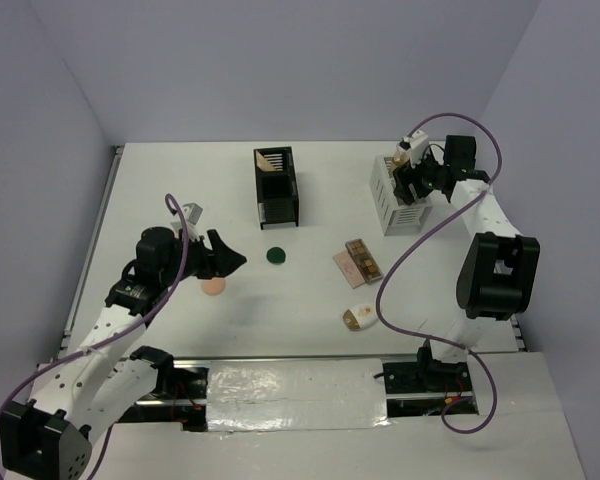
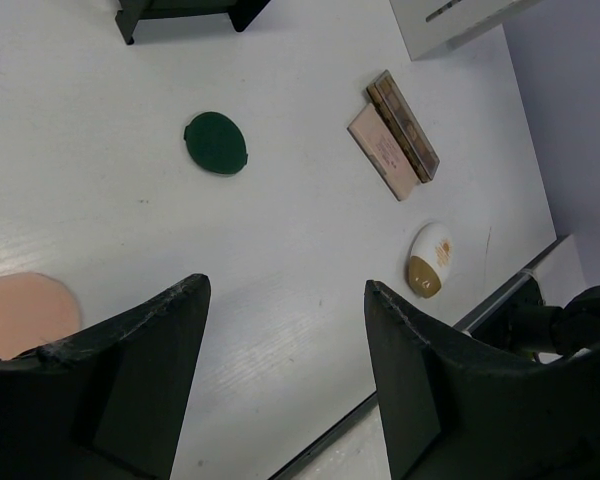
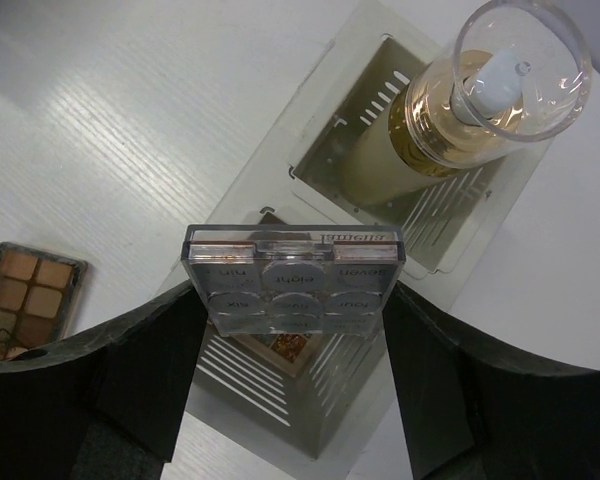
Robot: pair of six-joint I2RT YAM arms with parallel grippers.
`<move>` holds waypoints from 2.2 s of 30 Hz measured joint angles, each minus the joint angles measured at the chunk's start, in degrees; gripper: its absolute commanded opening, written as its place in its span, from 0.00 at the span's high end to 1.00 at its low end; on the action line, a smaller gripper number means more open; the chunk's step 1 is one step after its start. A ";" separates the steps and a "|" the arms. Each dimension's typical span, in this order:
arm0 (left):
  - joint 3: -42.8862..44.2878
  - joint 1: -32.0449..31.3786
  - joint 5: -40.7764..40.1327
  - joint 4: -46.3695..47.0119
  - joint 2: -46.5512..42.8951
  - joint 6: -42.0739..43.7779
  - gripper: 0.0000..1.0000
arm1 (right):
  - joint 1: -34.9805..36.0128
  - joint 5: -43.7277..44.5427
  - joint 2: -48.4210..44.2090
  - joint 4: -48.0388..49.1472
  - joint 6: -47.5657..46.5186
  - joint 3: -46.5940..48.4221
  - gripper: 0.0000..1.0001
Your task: Organize the makeup
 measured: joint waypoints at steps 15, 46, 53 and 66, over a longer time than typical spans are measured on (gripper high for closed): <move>2.08 -3.72 2.12 2.73 3.72 -0.87 0.58 | -0.87 0.70 -6.64 0.83 0.76 -2.56 0.00; 18.05 -29.62 -21.03 5.49 29.83 -2.08 0.37 | 25.22 20.35 -5.51 -18.08 27.19 -14.43 0.14; 17.38 -29.59 -26.51 1.22 23.78 -1.86 0.37 | 25.31 23.04 3.26 -17.00 28.59 -8.68 0.18; 10.60 -29.59 -31.06 -2.84 12.81 -2.36 0.36 | 25.31 24.39 9.62 -16.02 29.33 -5.57 0.22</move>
